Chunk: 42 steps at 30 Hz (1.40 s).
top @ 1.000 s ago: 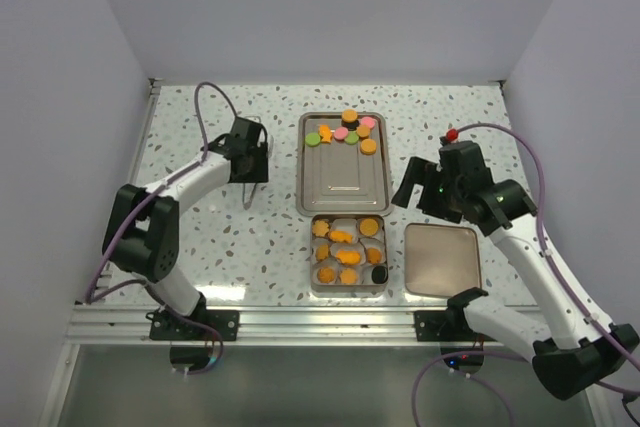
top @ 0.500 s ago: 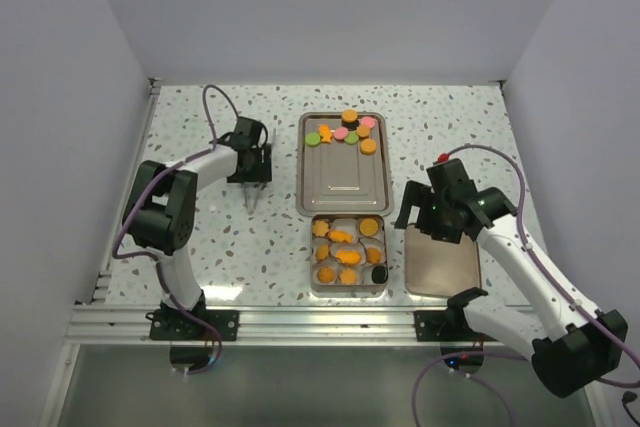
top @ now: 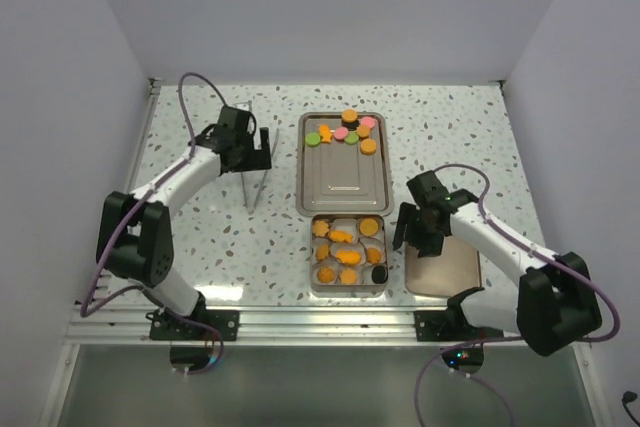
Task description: Pack the cookies
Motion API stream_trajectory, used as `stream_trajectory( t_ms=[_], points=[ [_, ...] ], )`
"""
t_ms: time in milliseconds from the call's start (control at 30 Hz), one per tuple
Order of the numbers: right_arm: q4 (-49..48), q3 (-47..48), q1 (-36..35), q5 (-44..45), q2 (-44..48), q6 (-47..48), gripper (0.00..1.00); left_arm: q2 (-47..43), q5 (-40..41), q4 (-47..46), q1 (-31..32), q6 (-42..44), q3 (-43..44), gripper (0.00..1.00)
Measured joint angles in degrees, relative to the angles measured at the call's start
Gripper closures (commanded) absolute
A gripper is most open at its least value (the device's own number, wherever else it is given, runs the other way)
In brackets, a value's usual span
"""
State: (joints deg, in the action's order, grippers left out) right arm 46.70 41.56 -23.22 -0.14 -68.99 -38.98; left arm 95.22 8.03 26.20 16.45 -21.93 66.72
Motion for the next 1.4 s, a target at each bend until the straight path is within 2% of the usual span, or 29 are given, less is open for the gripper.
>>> stream_trajectory(
  t_ms=[233, 433, 533, 567, 633, 833, 1000, 1233, 1400],
  points=[
    [-5.38, -0.83, 0.0, -0.11, -9.03, 0.17, 0.61, -11.26, -1.66, 2.19, -0.04, -1.55, -1.09, 0.0],
    [-5.84, -0.31, 0.0, 1.36, -12.59, 0.37, 0.73, -16.76, -2.32, 5.38, -0.13, -1.73, -3.02, 0.0],
    [-5.29, 0.09, 0.02, 1.77, -13.25, 0.63, 0.83, -18.62, -2.32, 6.45, -0.24, -2.03, -3.54, 0.0],
    [-5.4, 0.15, 0.02, 1.66, -13.31, 0.61, 0.92, -19.21, -2.32, 6.75, -0.26, -2.19, -3.67, 0.0],
    [-5.64, 0.42, -0.13, 1.18, -13.57, 0.92, 1.0, -20.28, -2.34, 7.34, -0.26, -2.58, -3.76, 0.0],
    [-4.87, 1.51, -0.09, 2.91, -13.86, 1.68, 1.0, -21.9, -2.36, 8.11, -0.26, -3.13, -3.72, 0.0],
    [1.9, 6.8, -0.07, 6.01, -11.63, 1.97, 1.0, -21.9, -2.93, 9.55, -0.26, -3.98, -2.54, 0.0],
    [9.57, 28.48, -0.07, 7.89, -5.07, 2.54, 1.0, -20.79, -6.43, 9.35, -0.28, -4.33, 3.93, 0.0],
    [9.22, 43.25, 0.07, 1.97, -4.81, 0.94, 1.0, -19.08, -12.33, 7.67, -0.31, -4.7, 7.72, 0.0]
  ],
)
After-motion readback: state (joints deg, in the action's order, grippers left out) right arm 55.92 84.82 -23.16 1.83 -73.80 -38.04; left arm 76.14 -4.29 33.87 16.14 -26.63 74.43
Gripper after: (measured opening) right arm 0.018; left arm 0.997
